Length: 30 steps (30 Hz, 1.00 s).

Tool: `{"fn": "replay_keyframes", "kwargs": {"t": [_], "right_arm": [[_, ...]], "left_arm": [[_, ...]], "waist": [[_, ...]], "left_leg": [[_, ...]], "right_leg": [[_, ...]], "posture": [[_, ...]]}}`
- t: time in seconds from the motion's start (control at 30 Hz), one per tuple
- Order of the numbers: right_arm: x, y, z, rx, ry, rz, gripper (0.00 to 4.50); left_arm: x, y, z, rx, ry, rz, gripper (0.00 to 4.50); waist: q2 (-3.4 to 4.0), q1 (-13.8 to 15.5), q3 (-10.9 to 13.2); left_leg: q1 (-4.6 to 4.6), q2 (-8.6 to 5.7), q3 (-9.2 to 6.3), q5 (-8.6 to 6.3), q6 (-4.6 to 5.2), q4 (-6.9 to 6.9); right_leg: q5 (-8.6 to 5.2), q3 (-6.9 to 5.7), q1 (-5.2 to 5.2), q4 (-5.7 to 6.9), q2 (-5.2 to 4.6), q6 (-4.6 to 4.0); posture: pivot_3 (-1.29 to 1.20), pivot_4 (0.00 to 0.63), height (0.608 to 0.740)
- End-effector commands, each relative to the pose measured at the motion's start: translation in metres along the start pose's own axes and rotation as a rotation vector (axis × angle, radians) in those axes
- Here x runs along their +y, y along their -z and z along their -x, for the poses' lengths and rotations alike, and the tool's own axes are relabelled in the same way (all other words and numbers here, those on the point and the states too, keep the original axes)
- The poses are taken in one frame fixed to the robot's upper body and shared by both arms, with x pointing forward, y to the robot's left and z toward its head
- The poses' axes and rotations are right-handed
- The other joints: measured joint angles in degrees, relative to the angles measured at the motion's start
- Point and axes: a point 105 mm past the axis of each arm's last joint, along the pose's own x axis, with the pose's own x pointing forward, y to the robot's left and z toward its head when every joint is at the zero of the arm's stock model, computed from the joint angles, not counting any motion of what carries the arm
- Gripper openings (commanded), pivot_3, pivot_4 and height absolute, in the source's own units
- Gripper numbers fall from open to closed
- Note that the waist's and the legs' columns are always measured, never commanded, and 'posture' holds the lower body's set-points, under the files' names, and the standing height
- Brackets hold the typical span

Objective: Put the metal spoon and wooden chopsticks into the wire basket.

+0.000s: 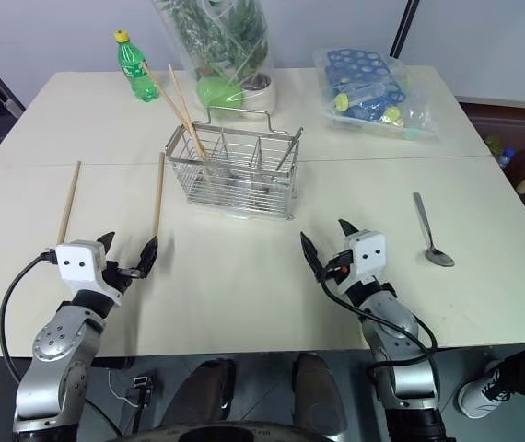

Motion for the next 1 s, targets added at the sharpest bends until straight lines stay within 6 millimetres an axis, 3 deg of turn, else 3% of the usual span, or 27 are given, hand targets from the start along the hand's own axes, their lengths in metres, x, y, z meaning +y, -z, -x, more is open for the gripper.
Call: {"fn": "replay_keyframes", "kwargs": {"t": [0.03, 1.0], "right_arm": [[0.0010, -0.0108, -0.0009, -0.041, -0.010, 0.006, 4.50], [0.0012, -0.0097, 0.0000, -0.034, -0.012, 0.009, 4.50]], "left_arm": [[-0.0008, -0.0155, -0.0005, -0.050, 0.013, -0.033, 4.48], [-0.0049, -0.0236, 0.0016, -0.057, 0.056, -0.038, 4.48]], "waist": [[0.00, 0.0, 0.0], [0.00, 0.0, 0.0]], "left_leg": [[0.00, 0.00, 0.00, 0.00, 0.00, 0.00], [0.01, 0.00, 0.00, 0.00, 0.00, 0.00]], "right_leg": [[0.00, 0.00, 0.00, 0.00, 0.00, 0.00], [0.00, 0.00, 0.00, 0.00, 0.00, 0.00]], "posture": [[0.00, 0.150, 0.740], [0.00, 0.150, 0.740]]}}
